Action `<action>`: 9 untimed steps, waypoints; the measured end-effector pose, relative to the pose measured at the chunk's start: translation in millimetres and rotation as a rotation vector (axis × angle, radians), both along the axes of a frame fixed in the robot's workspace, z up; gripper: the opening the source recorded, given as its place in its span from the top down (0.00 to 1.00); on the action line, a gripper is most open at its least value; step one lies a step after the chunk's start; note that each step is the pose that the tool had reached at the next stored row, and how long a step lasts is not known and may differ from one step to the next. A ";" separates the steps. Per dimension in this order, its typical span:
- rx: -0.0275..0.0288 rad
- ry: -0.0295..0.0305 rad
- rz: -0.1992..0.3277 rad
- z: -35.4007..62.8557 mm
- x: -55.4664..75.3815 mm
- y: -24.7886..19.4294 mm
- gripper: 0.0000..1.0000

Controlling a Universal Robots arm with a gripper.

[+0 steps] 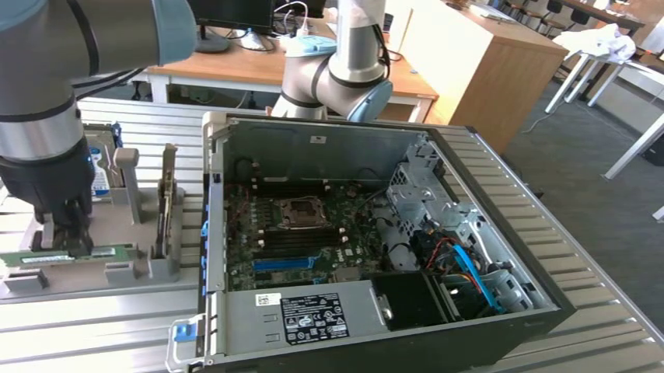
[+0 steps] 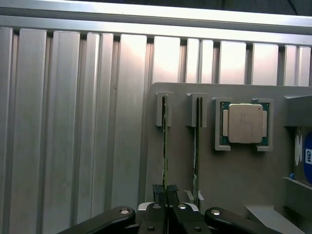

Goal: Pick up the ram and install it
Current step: 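Pick up the ram and move it above insertion slot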

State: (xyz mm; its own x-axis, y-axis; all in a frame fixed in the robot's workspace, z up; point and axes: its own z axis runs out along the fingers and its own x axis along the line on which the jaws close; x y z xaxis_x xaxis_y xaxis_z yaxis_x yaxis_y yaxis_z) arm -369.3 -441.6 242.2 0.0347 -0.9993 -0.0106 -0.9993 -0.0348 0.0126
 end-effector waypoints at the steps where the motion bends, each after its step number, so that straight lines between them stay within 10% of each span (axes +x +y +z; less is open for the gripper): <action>1: 0.0000 0.0000 -0.001 1.6 0.0 0.0 0.88; 9: 0.0000 0.0000 -0.004 11.8 0.0 0.0 0.88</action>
State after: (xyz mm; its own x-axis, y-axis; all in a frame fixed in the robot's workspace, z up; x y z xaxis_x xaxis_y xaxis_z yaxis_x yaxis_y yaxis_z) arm -369.3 -441.6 253.9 0.0305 -0.9995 -0.0106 -0.9995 -0.0306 0.0126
